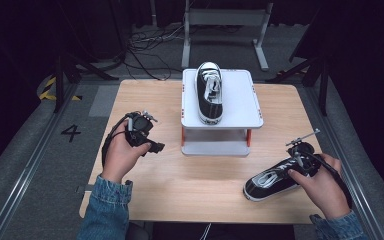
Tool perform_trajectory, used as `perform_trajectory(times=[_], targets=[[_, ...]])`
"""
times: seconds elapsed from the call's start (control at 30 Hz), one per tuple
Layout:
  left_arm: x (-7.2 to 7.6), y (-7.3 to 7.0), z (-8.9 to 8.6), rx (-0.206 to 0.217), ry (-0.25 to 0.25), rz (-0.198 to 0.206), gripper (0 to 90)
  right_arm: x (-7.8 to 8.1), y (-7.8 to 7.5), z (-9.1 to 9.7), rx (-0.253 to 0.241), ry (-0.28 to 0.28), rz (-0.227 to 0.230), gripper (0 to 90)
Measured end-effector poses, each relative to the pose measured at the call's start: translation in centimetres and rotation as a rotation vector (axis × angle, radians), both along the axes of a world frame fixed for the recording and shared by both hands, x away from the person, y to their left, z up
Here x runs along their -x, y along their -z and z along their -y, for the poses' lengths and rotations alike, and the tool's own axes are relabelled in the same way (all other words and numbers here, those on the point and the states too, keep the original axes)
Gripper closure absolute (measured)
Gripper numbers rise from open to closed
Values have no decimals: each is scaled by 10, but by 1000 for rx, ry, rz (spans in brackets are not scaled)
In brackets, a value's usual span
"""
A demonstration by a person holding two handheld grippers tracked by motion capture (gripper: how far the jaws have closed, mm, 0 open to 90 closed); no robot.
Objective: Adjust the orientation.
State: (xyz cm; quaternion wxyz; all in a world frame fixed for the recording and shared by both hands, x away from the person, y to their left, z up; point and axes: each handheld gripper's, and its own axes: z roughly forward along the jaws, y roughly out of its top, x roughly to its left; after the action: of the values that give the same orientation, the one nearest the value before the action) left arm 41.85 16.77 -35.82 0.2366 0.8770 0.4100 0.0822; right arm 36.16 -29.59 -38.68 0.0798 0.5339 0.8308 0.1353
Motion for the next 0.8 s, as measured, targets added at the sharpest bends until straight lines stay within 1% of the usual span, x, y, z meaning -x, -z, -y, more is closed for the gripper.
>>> perform_trajectory(times=[0.07,0.1,0.17,0.2,0.23,0.3,0.33,0.37,0.4,0.43,0.47,0.53,0.63,0.73,0.77,0.8], targets=[[0,-1,-1,-5,5,2,260,-4,7,-4,12,5,-15,267],[0,-1,-1,0,1,2,260,-6,10,-6,36,6,-7,268],[1,-1,-1,-2,-1,0,260,-7,12,-7,56,11,-9,301],[1,-1,-2,-3,0,2,260,-7,12,-7,74,2,-12,373],[1,-1,-2,-4,-4,0,260,-6,12,-6,107,-11,-7,411],[1,-1,-3,-4,-3,-1,260,-6,11,-5,108,-26,-15,461],[1,-1,-3,-3,-3,-1,260,-6,9,-5,115,-34,-20,516],[2,-1,-4,-3,-7,-2,260,-7,8,-4,112,-47,-13,572],[2,-1,-4,0,-8,1,261,-7,3,-3,95,-62,-16,624],[2,-1,-5,0,-8,7,261,-7,0,-2,97,-80,-14,665],[3,-1,-6,2,-14,3,261,-8,-3,-1,99,-92,-12,695],[4,-1,-7,1,-18,2,261,-10,-9,0,109,-103,-13,730],[6,0,-11,3,-26,1,261,-13,-16,4,122,-123,-4,758],[8,-1,-15,2,-40,1,261,-17,-27,9,122,-167,11,770],[8,-1,-16,-2,-38,2,261,-18,-31,10,119,-185,23,773],[9,-1,-16,3,-42,1,261,-19,-36,11,126,-201,37,776]])
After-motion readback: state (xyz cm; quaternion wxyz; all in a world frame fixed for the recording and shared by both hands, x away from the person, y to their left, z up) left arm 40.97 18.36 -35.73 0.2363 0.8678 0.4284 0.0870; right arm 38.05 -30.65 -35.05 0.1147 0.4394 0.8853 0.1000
